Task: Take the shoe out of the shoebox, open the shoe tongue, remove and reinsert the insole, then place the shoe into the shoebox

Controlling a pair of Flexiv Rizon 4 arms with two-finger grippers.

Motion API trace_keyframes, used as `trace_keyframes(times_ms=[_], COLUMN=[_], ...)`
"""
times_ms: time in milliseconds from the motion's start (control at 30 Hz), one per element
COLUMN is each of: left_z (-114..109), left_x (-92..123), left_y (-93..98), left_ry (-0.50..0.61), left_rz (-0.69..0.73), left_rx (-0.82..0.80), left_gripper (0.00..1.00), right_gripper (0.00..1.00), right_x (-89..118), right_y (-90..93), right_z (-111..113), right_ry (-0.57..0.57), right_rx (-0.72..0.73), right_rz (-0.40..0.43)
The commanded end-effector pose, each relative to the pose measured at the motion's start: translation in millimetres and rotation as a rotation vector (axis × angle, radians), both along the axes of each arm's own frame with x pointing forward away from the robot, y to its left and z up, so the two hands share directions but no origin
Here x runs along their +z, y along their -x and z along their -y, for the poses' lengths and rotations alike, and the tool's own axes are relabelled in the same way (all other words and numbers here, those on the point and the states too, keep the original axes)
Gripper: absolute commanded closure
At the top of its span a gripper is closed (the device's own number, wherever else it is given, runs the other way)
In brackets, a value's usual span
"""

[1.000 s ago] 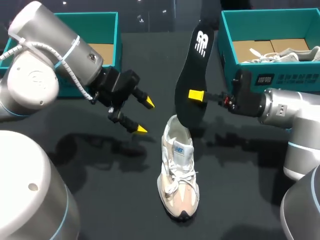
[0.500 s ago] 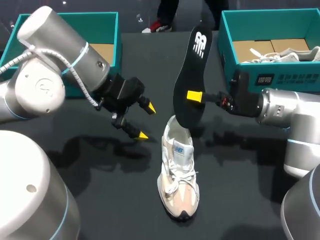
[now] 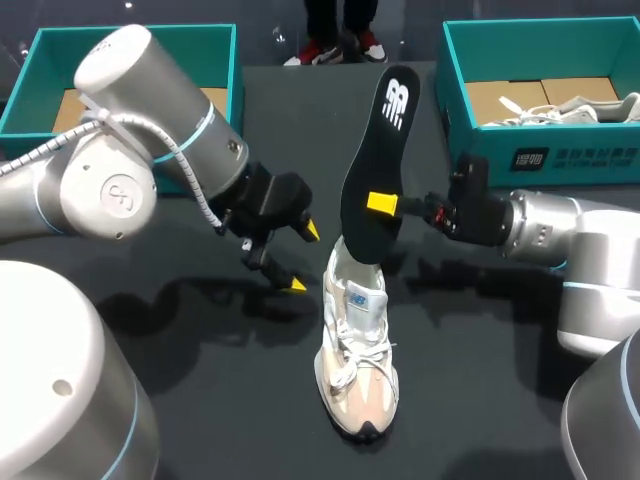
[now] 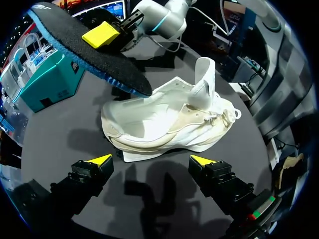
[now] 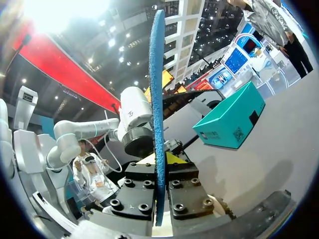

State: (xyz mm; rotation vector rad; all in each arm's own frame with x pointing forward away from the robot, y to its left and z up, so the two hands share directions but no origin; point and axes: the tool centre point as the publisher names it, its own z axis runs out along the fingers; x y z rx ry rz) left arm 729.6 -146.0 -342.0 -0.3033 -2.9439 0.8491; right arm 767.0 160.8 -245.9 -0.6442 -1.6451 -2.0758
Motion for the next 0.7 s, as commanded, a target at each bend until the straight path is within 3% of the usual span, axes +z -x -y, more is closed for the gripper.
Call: trace_keyframes(times_ms=[33,700], left_z=[0,12], left_x=[-1,-19], left_y=[0.6,4.0], left_ry=[-0.001,-0.027], left_rz=[0.001,0.019], left_rx=[0.0,0.009], left_gripper=[0.0,0.0], right_gripper=[1.0,1.0], right_x=[-2,-16], right_y=[-1.0,-1.2], right_z=[-1,-16], right_ry=[-0.001,-0.02], right_rx=[0.003,0.045], right_rz=[0.0,0.005])
